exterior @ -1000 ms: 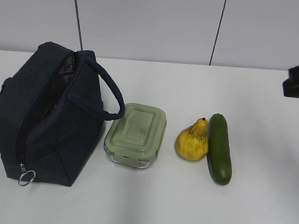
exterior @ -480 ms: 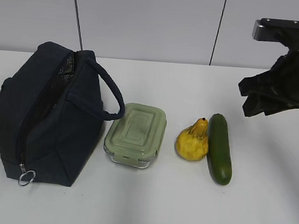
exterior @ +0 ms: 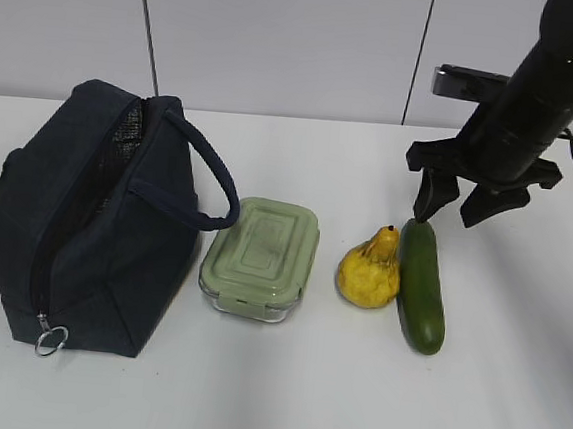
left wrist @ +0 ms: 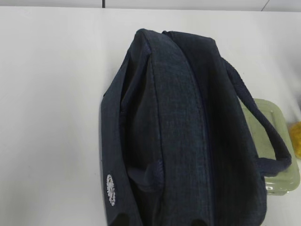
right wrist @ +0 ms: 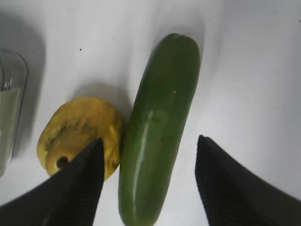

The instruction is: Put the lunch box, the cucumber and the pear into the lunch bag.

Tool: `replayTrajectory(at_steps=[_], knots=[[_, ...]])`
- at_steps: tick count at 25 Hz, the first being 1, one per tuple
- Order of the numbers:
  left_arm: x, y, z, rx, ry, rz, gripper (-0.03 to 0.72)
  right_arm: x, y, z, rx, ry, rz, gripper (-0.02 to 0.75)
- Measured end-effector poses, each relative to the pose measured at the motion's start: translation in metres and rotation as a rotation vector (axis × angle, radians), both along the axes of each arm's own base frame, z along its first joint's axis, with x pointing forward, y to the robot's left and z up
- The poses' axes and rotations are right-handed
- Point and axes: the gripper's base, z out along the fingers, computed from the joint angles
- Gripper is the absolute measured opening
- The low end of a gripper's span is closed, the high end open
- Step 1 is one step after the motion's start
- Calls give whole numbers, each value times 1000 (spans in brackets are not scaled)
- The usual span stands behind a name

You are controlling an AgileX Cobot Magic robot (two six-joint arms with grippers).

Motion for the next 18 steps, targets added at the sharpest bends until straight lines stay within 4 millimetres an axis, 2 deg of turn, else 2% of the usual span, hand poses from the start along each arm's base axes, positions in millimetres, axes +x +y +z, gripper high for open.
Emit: replayTrajectory(at_steps=[8,18], knots=[[0,0,0,-1,0,0,258,25,5,-27,8,56,-61,484],[1,0,1,-1,-11,3,258,34,3,-61,-37,138,-91,484]])
